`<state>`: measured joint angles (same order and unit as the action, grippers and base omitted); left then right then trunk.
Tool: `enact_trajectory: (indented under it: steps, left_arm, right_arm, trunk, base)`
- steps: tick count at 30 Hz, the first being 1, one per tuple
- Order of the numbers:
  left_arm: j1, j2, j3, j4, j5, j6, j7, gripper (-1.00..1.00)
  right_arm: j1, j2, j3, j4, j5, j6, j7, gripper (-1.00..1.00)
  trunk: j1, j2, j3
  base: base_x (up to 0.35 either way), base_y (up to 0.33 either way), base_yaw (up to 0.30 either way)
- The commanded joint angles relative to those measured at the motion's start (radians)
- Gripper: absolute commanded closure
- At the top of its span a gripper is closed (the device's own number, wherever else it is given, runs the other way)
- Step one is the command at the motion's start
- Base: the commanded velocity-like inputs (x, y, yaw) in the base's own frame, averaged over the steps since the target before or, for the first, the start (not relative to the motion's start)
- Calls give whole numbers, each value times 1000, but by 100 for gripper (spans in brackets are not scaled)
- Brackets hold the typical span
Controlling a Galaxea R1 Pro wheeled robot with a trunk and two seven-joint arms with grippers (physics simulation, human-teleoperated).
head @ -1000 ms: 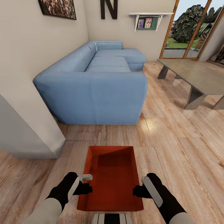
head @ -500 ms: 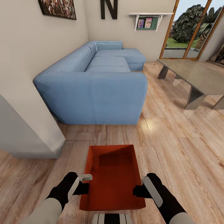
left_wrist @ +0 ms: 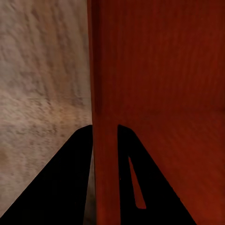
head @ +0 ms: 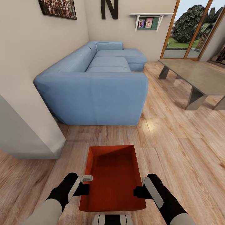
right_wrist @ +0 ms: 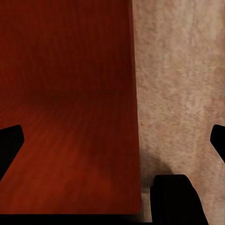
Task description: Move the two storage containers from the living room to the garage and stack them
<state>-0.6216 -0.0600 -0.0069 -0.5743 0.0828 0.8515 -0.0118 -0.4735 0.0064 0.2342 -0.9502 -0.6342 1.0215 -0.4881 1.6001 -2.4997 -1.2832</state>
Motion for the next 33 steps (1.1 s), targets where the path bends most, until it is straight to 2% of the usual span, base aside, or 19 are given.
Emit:
enact_trajectory:
  steps: [1,33]
  left_arm:
    - [0,0,-1,-1,14,5,3,100]
    - [0,1,-4,-1,12,5,4,100]
  right_arm:
    - [0,0,1,-1,-10,2,-10,-100]
    - [0,1,2,11,-10,0,-10,-100]
  trunk:
    - [0,0,-1]
    - [0,0,-1]
  base:
    - [0,0,0]
    - [0,0,0]
